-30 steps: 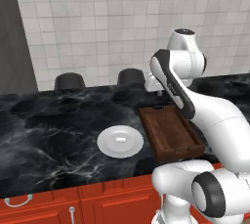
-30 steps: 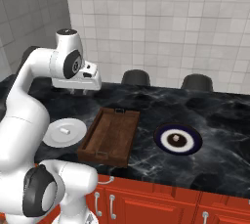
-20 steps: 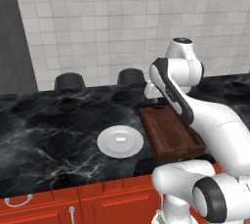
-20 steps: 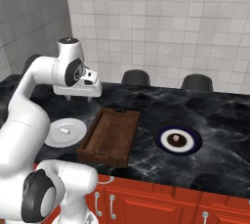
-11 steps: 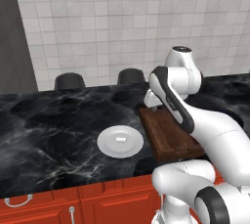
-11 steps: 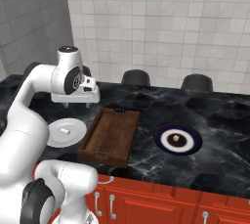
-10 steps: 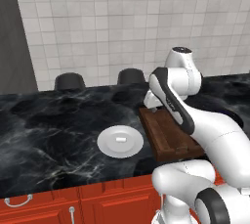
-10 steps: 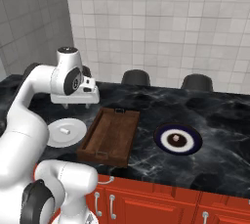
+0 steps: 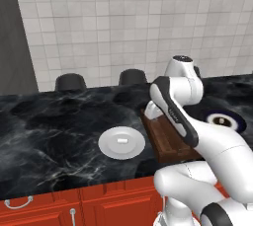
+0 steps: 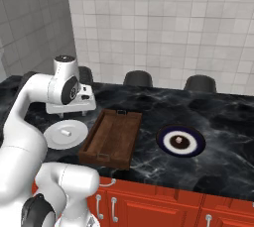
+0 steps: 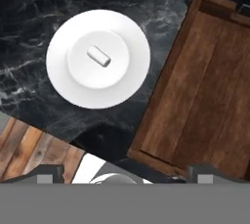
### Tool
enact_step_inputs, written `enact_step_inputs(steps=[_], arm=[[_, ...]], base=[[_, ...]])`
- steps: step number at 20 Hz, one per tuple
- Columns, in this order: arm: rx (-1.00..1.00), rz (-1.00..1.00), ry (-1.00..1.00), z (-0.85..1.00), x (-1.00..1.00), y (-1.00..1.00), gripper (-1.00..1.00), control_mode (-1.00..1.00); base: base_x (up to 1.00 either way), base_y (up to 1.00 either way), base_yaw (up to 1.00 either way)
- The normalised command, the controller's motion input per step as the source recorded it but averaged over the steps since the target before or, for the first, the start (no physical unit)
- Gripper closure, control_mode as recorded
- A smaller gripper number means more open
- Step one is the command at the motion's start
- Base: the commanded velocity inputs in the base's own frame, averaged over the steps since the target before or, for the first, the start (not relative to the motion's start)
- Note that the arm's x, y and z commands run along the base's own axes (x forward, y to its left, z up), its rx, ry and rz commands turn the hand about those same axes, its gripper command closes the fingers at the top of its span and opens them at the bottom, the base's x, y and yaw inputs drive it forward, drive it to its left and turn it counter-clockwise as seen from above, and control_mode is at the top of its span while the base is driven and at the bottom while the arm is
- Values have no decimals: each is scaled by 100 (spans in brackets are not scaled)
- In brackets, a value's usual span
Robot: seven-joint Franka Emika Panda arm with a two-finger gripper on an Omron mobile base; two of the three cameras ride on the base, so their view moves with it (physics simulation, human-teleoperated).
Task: Move the dessert items from the plates to the tray.
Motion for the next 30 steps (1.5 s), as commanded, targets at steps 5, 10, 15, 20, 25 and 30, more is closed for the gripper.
enact_step_inputs(steps=[5,10,15,20,25,30], arm=[[0,15,0,-29,-7,32,-100,-100],[0,15,0,-26,-5,29,-100,-100],[0,15,0,-16,0,22,-100,-100],[0,10,0,-22,0,26,-100,-100],[-2,5,0,-22,0,20,-100,-100],[-5,1,0,-12,0,11,-100,-100]], base=[[0,0,0],[0,0,0],[0,0,0],[0,0,0],[0,0,0],[0,0,0]])
